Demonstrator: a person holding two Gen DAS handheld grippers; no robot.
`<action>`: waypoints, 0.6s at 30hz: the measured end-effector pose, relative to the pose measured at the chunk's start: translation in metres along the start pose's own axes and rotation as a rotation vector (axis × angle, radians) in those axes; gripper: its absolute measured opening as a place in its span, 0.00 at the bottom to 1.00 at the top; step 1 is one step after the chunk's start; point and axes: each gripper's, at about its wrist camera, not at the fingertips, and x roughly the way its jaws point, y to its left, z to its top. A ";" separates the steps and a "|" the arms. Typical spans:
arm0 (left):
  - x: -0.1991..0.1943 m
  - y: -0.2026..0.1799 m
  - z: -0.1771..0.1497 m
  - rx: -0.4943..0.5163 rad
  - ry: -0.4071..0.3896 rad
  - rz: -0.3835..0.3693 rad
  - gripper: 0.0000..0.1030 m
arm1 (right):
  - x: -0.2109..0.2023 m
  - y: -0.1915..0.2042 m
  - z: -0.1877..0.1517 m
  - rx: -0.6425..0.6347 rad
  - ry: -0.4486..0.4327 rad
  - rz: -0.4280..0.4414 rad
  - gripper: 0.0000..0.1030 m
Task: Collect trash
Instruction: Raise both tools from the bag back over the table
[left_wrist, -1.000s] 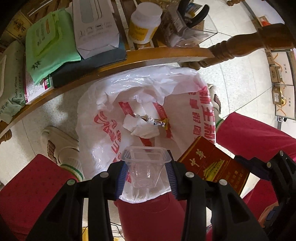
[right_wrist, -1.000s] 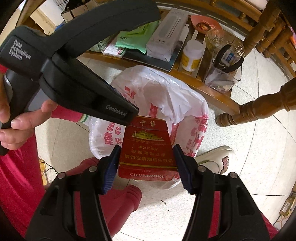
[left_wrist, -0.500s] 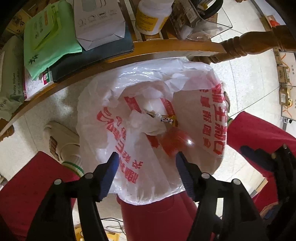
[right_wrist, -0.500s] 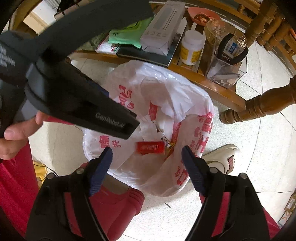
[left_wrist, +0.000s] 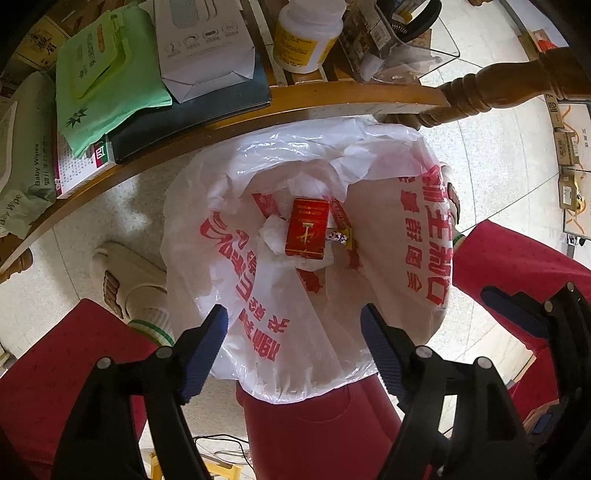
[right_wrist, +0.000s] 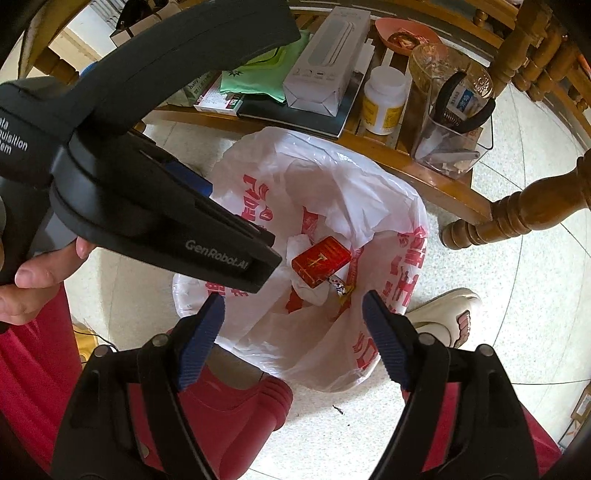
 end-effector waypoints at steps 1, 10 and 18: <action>-0.002 -0.001 -0.001 0.002 -0.004 0.005 0.71 | -0.002 0.000 0.000 0.000 -0.003 0.001 0.73; -0.029 -0.010 -0.020 0.044 -0.070 0.047 0.75 | -0.023 0.012 -0.010 0.001 -0.036 0.011 0.73; -0.081 -0.008 -0.075 0.058 -0.169 0.100 0.75 | -0.081 0.027 -0.029 -0.011 -0.135 -0.011 0.81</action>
